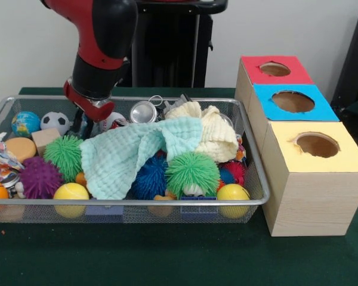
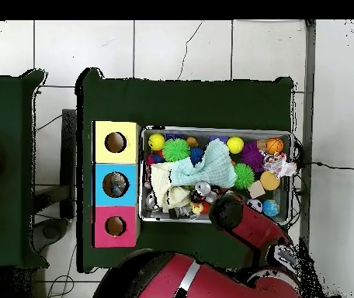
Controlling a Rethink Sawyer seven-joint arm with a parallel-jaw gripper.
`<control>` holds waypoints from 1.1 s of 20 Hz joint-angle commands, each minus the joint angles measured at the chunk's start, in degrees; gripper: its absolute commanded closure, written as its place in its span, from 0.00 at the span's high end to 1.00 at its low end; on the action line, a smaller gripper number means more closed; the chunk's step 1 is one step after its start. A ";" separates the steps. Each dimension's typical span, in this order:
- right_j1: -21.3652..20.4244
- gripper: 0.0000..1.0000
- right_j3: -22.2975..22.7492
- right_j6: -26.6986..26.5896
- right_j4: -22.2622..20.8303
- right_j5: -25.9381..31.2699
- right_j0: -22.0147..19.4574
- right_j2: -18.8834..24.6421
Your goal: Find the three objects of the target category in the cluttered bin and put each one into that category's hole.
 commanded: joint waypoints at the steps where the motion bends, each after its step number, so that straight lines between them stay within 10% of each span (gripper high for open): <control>1: 2.59 0.00 1.03 9.36 1.99 6.34 -2.03 4.64; 7: 1.79 0.00 0.36 7.94 0.87 6.89 -1.23 4.11; 15: -15.30 0.00 5.69 3.62 -1.71 18.01 -0.55 5.65; 22: -18.98 0.00 3.22 4.47 -1.18 25.69 2.40 3.92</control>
